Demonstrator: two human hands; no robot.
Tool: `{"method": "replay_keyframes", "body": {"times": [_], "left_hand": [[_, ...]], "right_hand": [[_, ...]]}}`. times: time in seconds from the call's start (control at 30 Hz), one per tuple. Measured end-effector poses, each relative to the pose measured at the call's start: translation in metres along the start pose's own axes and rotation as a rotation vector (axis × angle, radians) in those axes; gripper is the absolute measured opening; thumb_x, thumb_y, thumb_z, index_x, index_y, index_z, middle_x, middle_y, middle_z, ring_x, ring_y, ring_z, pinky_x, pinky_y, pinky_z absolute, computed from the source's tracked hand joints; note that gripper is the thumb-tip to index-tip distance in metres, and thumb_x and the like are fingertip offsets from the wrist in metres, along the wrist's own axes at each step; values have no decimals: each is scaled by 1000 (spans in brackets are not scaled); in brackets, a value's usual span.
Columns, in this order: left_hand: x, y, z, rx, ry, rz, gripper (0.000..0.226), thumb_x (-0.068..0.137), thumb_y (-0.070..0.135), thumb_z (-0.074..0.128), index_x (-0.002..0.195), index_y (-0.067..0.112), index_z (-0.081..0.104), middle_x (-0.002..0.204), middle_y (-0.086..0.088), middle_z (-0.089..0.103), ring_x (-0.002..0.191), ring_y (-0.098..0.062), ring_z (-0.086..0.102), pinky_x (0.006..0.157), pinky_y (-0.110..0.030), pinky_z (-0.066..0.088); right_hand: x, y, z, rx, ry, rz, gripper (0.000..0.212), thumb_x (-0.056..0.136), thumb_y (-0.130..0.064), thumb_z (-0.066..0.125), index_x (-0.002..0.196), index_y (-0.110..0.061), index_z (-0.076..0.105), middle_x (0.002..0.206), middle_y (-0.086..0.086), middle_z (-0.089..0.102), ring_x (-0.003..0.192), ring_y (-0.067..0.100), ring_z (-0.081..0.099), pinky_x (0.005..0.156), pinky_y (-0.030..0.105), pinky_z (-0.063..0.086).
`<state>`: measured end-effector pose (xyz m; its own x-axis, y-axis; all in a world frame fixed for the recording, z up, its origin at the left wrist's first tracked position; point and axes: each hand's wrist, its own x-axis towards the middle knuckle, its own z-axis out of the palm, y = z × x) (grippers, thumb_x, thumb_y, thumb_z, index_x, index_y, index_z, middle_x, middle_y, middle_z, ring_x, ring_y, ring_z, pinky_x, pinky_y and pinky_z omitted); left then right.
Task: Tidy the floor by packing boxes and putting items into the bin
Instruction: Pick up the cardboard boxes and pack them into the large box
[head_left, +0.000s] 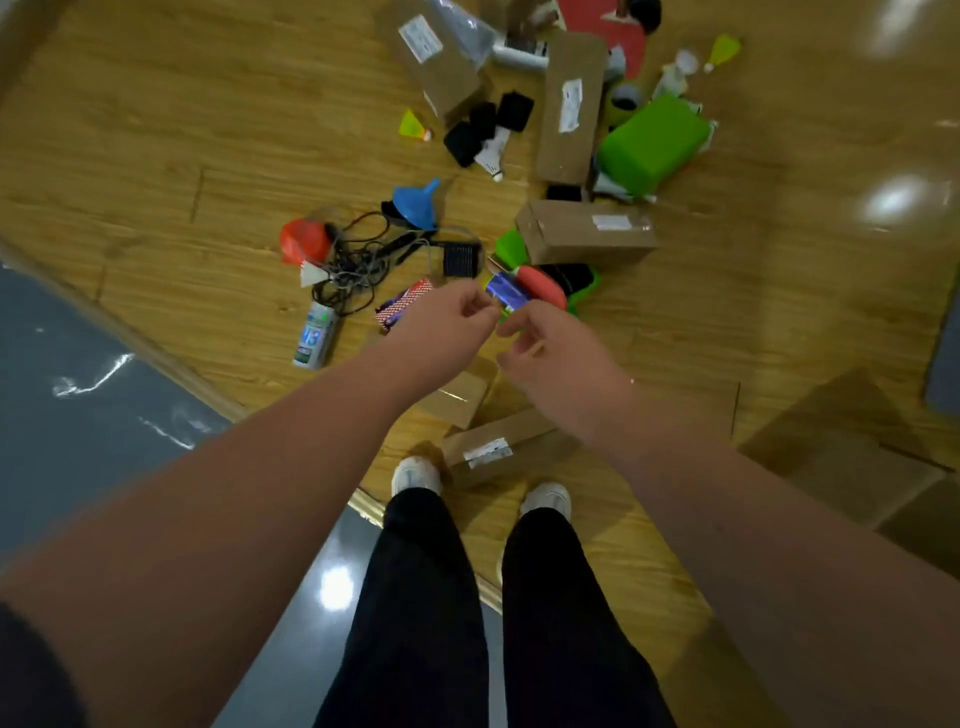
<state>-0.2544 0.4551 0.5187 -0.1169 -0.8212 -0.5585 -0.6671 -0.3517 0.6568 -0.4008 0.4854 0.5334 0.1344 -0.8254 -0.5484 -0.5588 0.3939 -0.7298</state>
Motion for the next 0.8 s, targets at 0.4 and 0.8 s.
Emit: {"method": "replay_keyframes", "body": {"times": [0.4,0.8], "left_hand": [[181,-300,200,811,-320,12,63,88,10,53,146,23,34,148,-11,38,134,-31,36,105,-47,38],[233,-412,234,1311,-216,270,127,73,62,63,138,36,-43,160,-23,-5,145,-46,-7,112,-64,-11]], "right_hand": [[161,297,190,-340,-198,129,61,80,-30,66,135,-28,40,122,-1,45,116,21,45,91,37,44],[185,434,255,-1168,-656,-371,127,82,-34,68,135,-33,-47,161,13,-16,147,40,-11,94,68,-30]]}}
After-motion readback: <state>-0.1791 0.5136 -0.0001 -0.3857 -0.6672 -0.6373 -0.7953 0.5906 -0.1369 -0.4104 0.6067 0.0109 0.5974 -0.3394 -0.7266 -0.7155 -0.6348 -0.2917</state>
